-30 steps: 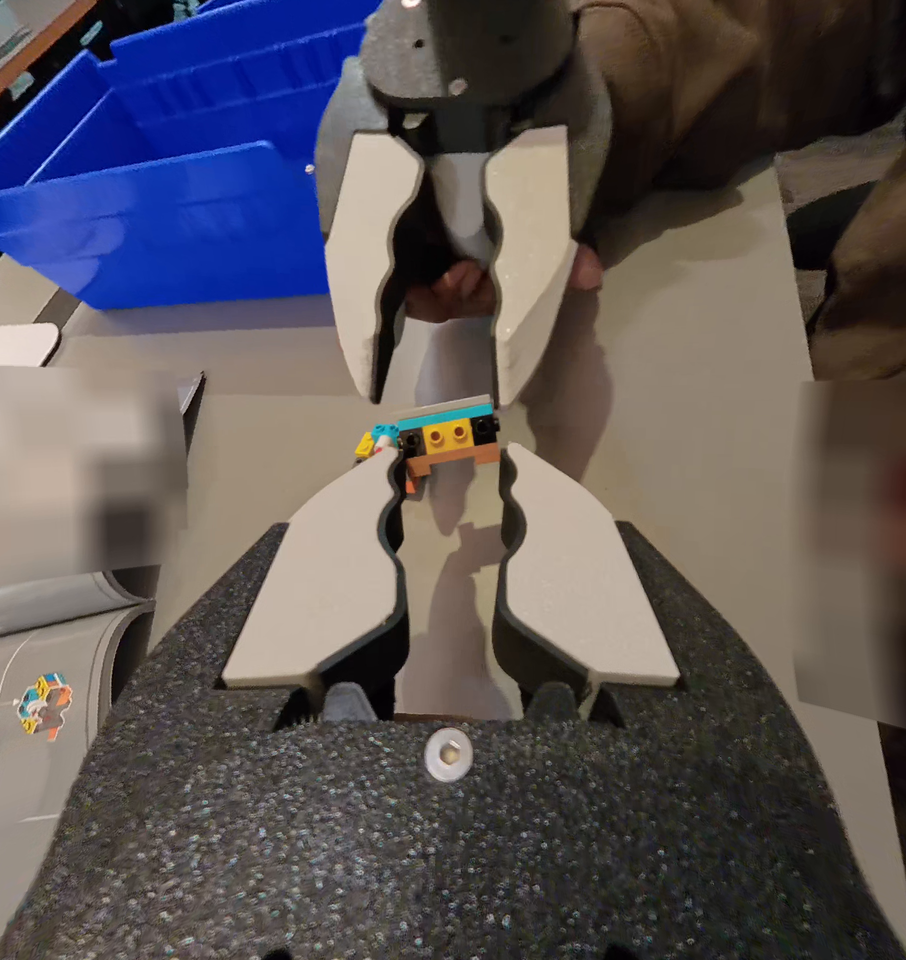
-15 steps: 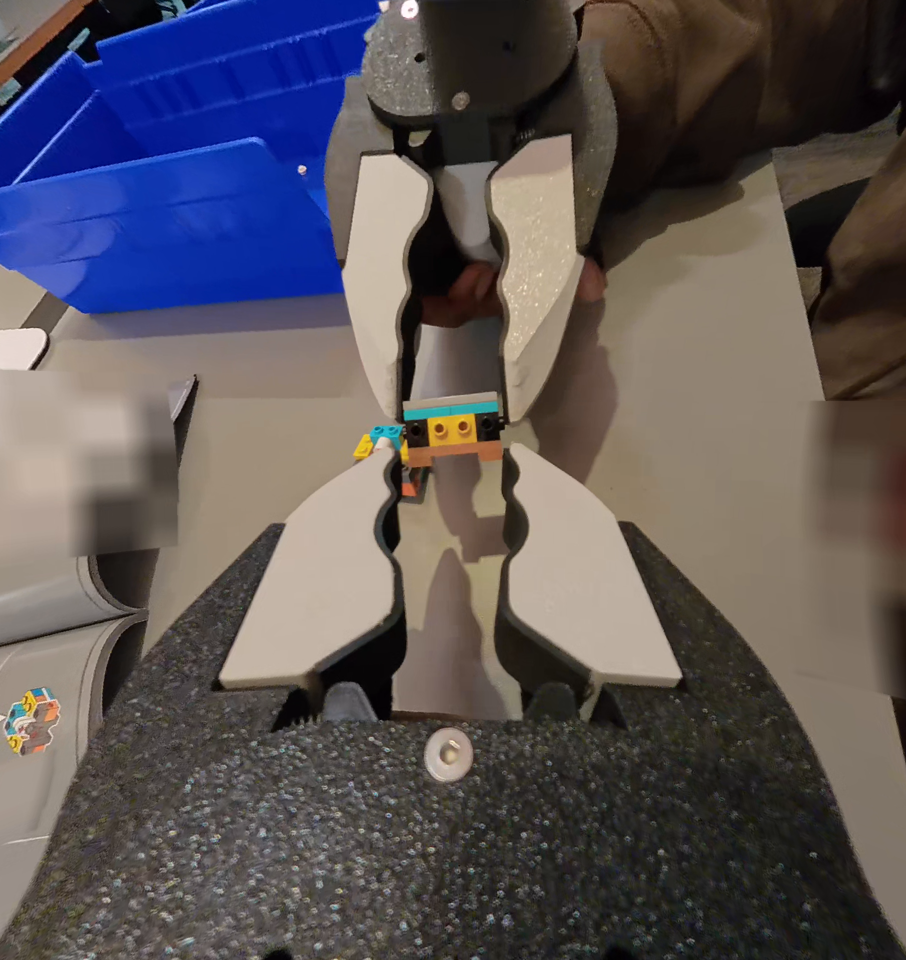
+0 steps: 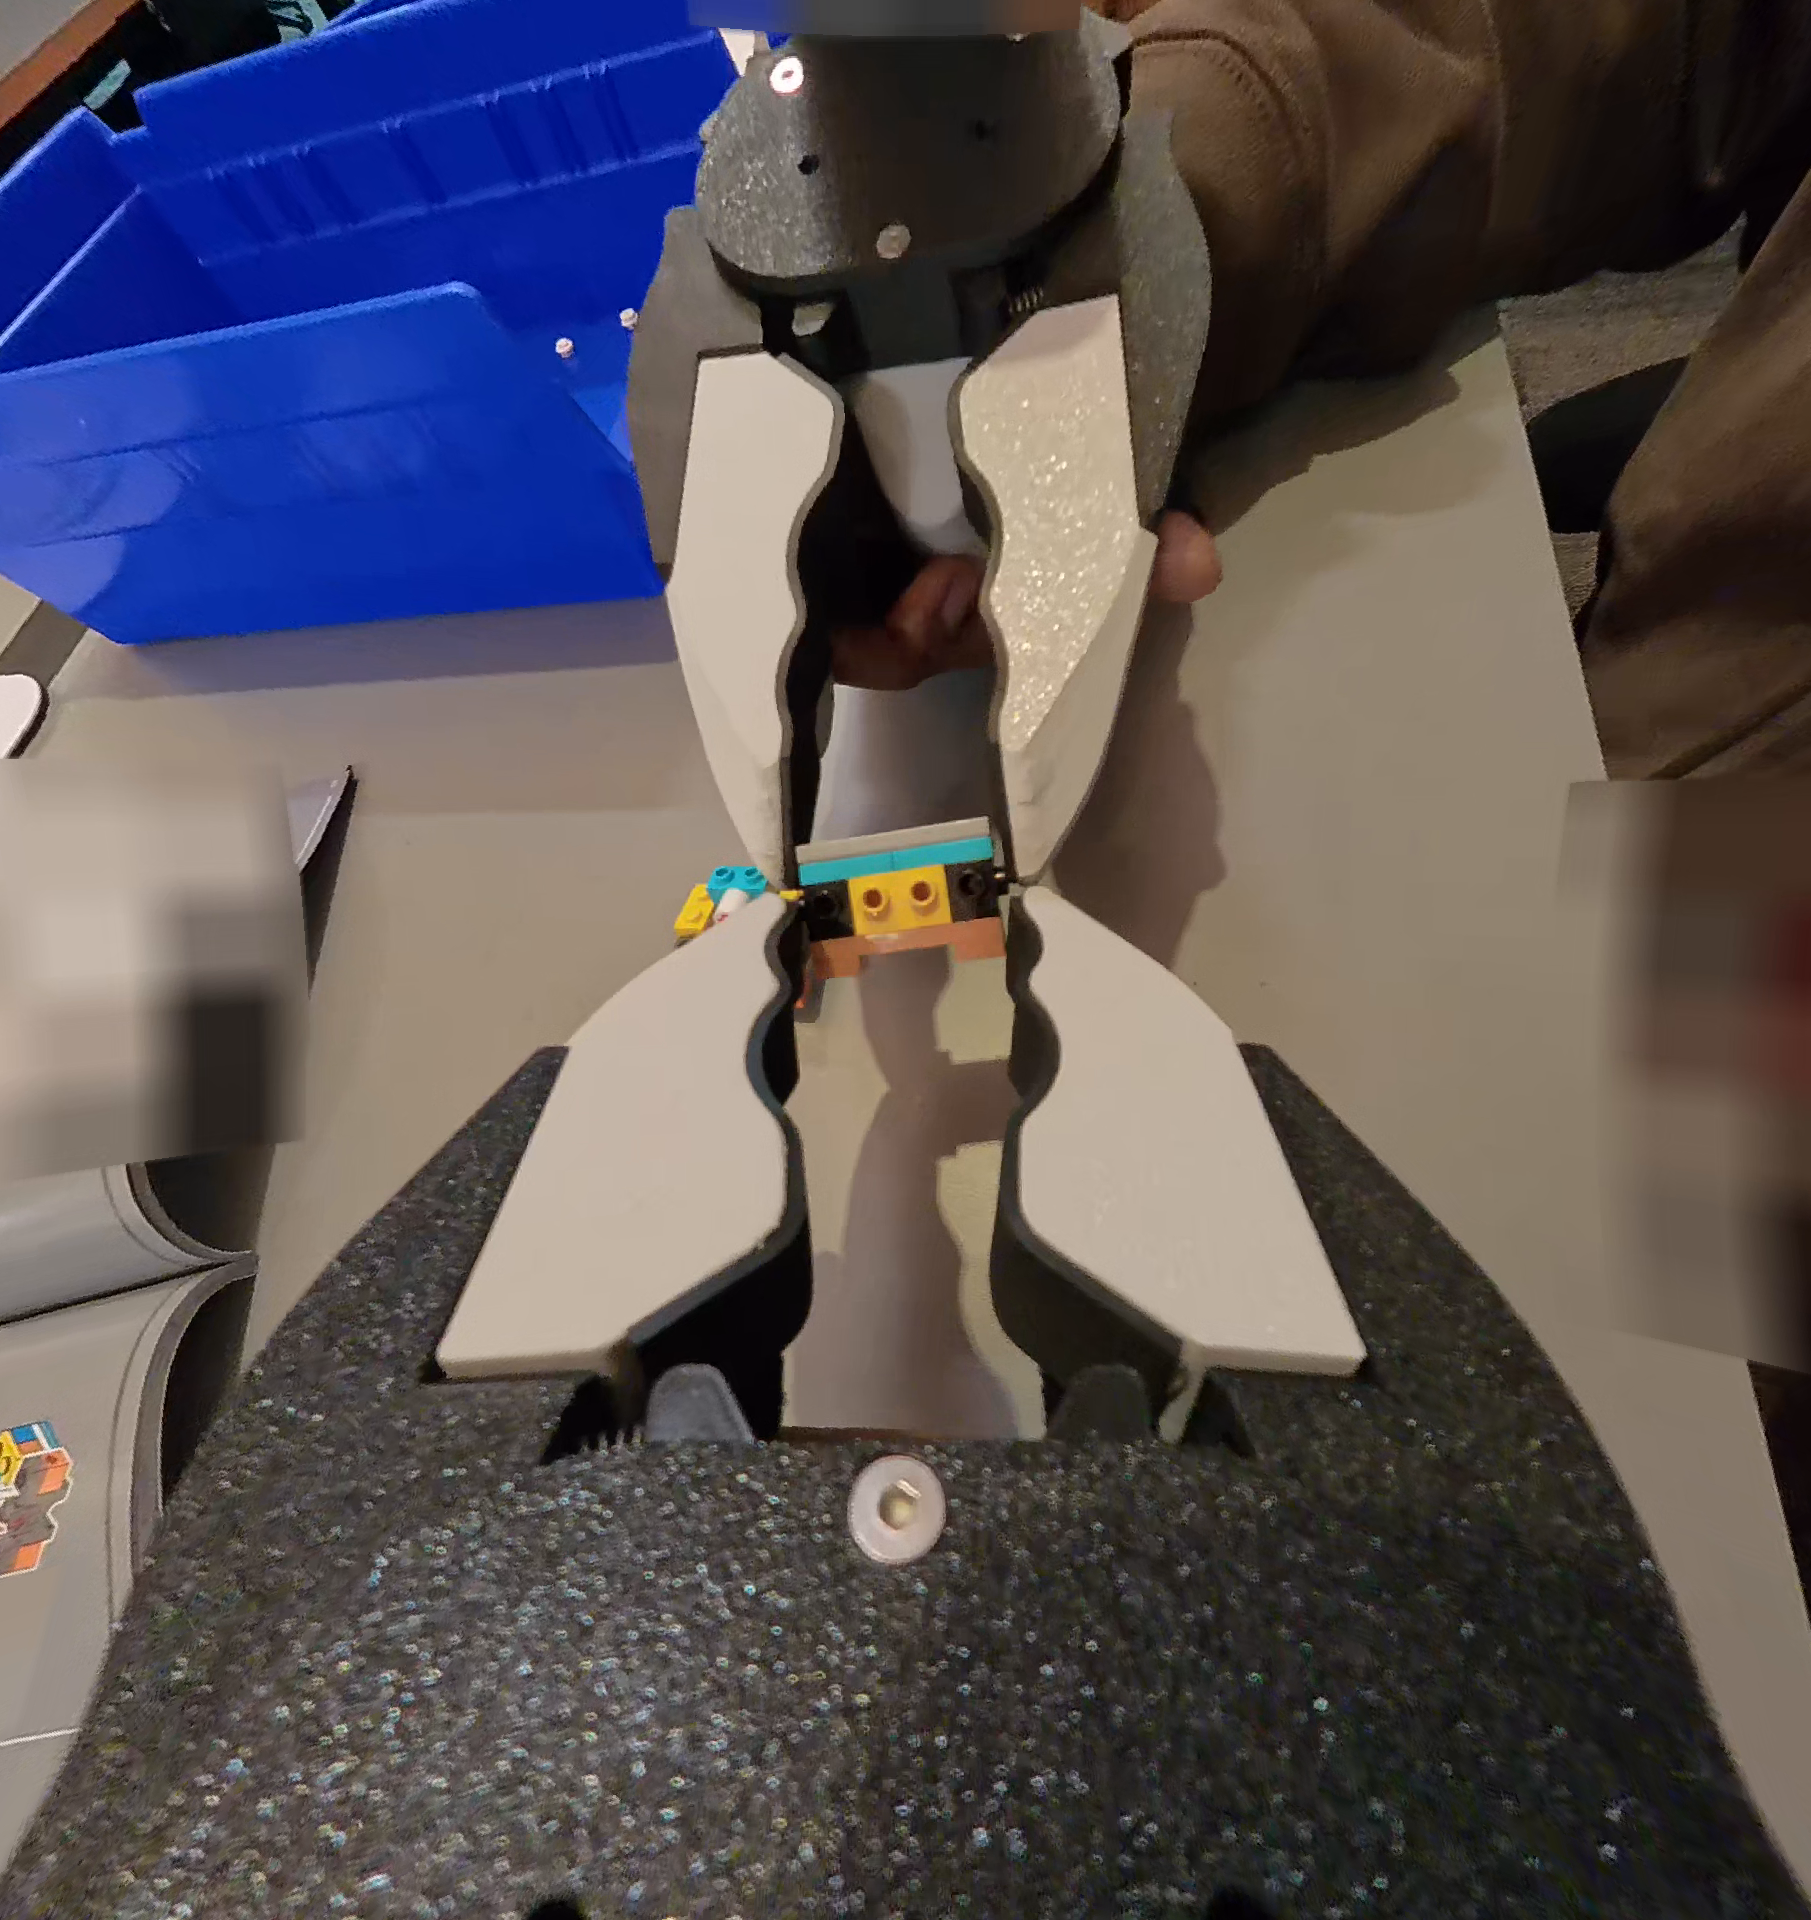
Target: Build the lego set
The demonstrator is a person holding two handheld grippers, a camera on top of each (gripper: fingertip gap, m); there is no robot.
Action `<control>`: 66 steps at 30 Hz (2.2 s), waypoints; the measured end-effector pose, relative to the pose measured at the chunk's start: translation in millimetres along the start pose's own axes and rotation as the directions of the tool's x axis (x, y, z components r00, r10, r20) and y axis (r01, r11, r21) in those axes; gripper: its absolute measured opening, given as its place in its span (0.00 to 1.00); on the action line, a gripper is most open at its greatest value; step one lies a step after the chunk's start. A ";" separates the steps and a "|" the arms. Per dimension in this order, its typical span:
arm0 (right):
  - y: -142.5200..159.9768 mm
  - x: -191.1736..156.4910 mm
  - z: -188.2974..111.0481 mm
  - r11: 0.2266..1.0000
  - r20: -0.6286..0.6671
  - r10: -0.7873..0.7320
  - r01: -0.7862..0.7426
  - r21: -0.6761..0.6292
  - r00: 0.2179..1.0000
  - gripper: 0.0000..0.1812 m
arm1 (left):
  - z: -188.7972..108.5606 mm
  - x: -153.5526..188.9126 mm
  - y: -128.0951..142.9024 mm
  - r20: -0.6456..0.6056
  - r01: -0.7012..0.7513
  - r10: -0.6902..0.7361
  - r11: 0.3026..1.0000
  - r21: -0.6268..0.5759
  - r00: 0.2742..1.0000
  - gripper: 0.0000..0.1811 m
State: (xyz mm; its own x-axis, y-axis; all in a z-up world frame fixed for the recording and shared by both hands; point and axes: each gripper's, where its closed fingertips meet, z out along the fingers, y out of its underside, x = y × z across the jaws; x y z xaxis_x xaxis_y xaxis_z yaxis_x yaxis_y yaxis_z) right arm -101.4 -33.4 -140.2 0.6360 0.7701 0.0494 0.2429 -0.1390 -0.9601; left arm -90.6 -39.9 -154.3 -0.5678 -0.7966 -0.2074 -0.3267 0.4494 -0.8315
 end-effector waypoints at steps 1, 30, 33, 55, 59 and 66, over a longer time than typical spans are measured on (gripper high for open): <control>0.5 0.7 -0.2 1.000 -0.001 0.000 0.000 -0.003 1.000 0.19 | 0.2 -0.6 0.1 0.000 0.003 -0.003 1.000 0.002 1.000 0.21; 32.5 52.2 0.8 0.959 -0.161 0.207 -0.233 -0.163 0.965 0.21 | -15.3 -40.8 7.5 0.000 0.037 -0.037 0.999 0.034 0.999 0.21; 8.4 47.3 -4.7 0.971 -0.150 0.238 -0.240 0.007 0.960 0.21 | -23.3 -40.9 -10.4 -0.031 0.006 -0.005 0.999 0.041 1.000 0.21; -57.9 24.6 -38.2 0.911 -0.183 0.232 -0.147 0.385 0.955 0.21 | -23.9 -31.1 -84.5 -0.190 -0.049 0.026 0.992 -0.120 0.981 0.21; -58.1 25.2 -38.9 0.911 -0.188 0.231 -0.144 0.387 0.955 0.21 | -22.2 -30.4 -86.2 -0.193 -0.057 0.029 0.989 -0.140 0.981 0.21; -57.8 24.4 -37.7 0.909 -0.178 0.234 -0.150 0.389 0.956 0.21 | -23.1 -30.7 -84.3 -0.188 -0.052 0.020 0.984 -0.170 0.982 0.21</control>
State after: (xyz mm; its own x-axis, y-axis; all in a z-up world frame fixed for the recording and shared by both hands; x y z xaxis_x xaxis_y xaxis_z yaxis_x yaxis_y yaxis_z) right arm -72.4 -30.1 -73.1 0.7954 0.5922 -0.1287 -0.1601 0.0005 -0.9871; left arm -63.1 -43.9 -65.9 -0.7061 -0.6974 -0.1231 -0.4206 0.5528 -0.7194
